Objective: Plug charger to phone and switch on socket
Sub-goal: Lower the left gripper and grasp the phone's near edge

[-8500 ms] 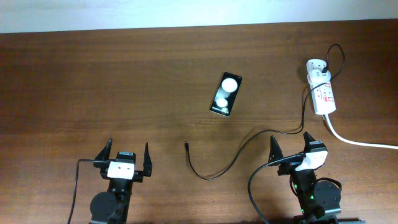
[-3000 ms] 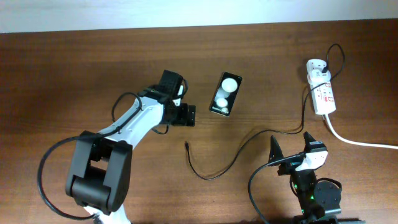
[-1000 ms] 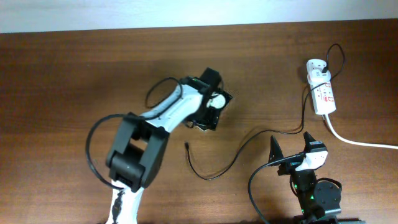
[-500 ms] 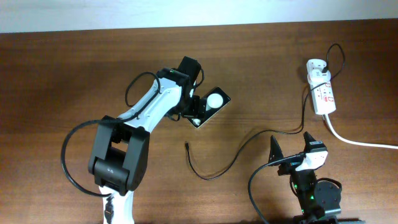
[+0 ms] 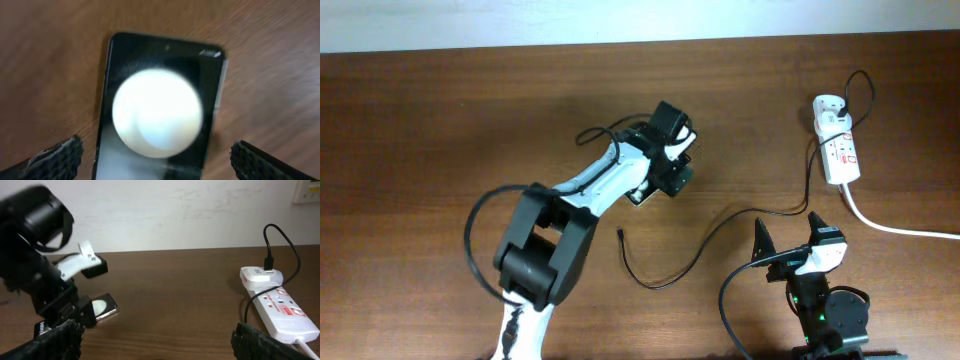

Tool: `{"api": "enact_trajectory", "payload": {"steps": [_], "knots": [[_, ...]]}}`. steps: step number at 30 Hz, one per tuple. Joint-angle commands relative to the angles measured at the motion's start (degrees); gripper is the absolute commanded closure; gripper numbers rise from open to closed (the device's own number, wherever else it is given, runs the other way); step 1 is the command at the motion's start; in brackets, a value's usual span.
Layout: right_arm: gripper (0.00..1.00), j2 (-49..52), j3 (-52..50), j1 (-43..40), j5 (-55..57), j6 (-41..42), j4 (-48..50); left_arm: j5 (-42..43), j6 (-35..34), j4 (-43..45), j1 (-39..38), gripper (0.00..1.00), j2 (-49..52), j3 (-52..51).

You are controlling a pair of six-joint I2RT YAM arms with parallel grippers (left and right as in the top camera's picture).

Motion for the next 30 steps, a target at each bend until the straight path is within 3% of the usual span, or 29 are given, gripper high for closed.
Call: {"api": "enact_trajectory", "payload": {"steps": [1, 3, 6, 10, 14, 16, 17, 20, 23, 25, 28, 30], "knots": [[0.01, -0.37, -0.26, 0.33, 0.5, 0.15, -0.35, -1.49, 0.96, 0.46, 0.96, 0.01, 2.6, 0.04], [0.01, -0.37, -0.26, 0.33, 0.52, 0.13, -0.35, -0.68, 0.92, 1.2, 2.4, 0.01, 4.9, 0.04], [0.01, -0.37, -0.26, 0.33, 0.5, 0.15, -0.35, 10.23, 0.92, -4.09, 3.56, 0.01, 5.4, 0.04], [0.01, -0.37, -0.26, 0.33, 0.52, 0.13, -0.35, 10.12, -1.05, -12.92, 3.23, 0.0, 5.4, 0.04], [0.01, -0.37, -0.26, 0.33, 0.52, 0.15, -0.35, 10.12, -17.44, -14.03, 3.48, 0.01, 5.4, 0.04], [0.01, -0.37, -0.26, 0.33, 0.52, 0.15, -0.35, 9.94, -20.41, -15.34, 3.48, 0.04, 5.4, 0.02], [0.01, -0.37, -0.26, 0.33, 0.52, 0.15, -0.35, 9.9, -20.24, -15.65, 3.48, 0.04, 5.4, 0.02], [0.01, -0.33, -0.26, 0.33, 0.5, 0.15, -0.35, 10.16, -8.81, -23.91, 3.3, 0.03, 5.4, 0.0], [0.01, -0.33, -0.26, 0.33, 0.52, 0.15, -0.35, 10.36, -2.8, -31.5, 3.3, 0.02, 5.4, 0.0], [0.01, -0.33, -0.26, 0.33, 0.52, 0.15, -0.35, 8.52, -2.32, -32.02, 3.3, 0.01, 5.27, 1.31], [0.01, -0.33, -0.26, 0.33, 0.5, 0.15, -0.35, 5.62, -4.22, -32.11, 3.32, 0.01, 4.87, 13.99], [0.01, -0.33, -0.26, 0.33, 0.52, 0.15, -0.35, 5.6, -4.22, -23.56, 3.3, 0.01, 4.9, 16.85]]}}
